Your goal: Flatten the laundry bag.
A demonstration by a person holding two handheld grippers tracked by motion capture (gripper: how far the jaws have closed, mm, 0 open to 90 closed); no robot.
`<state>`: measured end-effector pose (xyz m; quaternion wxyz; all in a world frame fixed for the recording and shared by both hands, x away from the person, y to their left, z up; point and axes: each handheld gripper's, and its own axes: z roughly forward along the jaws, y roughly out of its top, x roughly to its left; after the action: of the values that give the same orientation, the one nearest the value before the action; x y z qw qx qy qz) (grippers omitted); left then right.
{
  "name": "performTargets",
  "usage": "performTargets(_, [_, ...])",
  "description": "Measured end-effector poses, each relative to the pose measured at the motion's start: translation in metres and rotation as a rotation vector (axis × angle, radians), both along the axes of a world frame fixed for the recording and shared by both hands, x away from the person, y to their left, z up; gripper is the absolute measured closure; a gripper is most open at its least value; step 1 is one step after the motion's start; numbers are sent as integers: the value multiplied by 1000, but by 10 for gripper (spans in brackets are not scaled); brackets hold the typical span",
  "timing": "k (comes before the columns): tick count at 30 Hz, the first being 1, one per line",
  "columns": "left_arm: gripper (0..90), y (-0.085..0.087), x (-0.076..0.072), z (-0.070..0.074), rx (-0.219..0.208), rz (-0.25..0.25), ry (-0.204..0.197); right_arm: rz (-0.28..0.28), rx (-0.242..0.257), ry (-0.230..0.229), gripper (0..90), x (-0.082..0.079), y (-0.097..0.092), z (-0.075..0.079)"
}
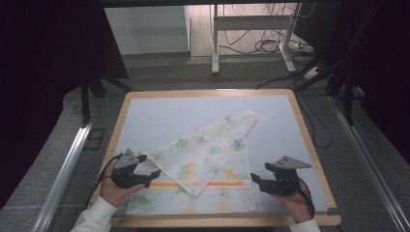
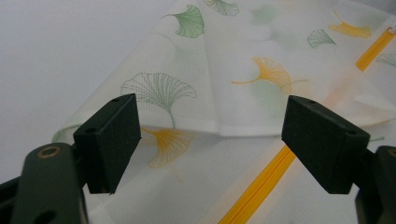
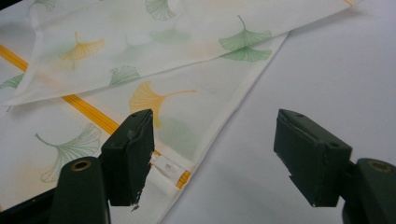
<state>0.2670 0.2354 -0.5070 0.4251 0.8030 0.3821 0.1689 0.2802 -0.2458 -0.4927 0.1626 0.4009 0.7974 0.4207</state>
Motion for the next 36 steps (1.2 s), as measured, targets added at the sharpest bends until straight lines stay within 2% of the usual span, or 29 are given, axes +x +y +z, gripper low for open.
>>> performTargets(10, [210,0,1,-1,-3,-17,12,20,15,8,333,-2,2,1])
performTargets(15, [219,0,1,0,-8,-20,17,34,7,17,355,-3,5,0])
performTargets(18, [221,2,2,1,-18,-16,15,50,2,39,406,-3,8,0])
performTargets(21, [222,3,2,3,-31,-19,17,53,0,44,418,-4,9,-1])
performTargets(27, [223,1,2,5,-29,-32,11,54,-12,46,448,-4,10,-1])
performTargets(30, [222,-2,1,7,-27,-42,6,48,-13,48,478,-4,9,-1])
performTargets(31, [222,-2,1,7,-27,-44,5,41,-11,55,521,-4,9,-1])
performTargets(36, [222,-3,2,9,-29,-48,1,35,-13,58,593,-4,9,0])
